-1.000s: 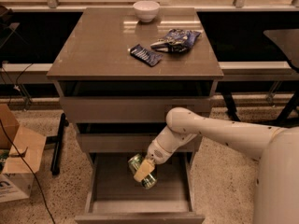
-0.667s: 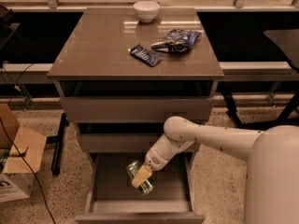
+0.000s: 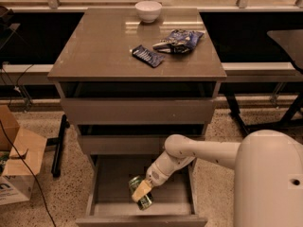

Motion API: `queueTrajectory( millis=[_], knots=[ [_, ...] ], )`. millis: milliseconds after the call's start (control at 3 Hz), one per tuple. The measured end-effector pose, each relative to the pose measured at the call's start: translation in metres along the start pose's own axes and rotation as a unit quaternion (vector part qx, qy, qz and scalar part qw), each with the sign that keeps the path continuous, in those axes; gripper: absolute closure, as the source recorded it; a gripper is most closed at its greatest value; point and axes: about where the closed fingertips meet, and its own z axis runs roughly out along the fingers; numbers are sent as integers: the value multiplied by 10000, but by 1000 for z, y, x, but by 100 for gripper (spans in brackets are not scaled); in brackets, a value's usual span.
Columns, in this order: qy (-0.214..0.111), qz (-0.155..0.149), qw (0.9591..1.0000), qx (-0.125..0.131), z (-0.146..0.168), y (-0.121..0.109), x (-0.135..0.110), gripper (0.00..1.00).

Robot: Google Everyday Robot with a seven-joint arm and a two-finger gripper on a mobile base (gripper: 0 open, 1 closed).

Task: Place green can into bottom drawer

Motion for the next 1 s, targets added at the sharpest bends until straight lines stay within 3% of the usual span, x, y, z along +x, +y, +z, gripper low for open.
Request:
queueTrajectory(
  millis=[333,667,1000],
  knots=[
    [-15,269,9996,-27,22,-23,13,100],
    [-14,269,9996,-27,22,-23,13,100],
    [-144,576,9982,26,35,-46,13,100]
  ],
)
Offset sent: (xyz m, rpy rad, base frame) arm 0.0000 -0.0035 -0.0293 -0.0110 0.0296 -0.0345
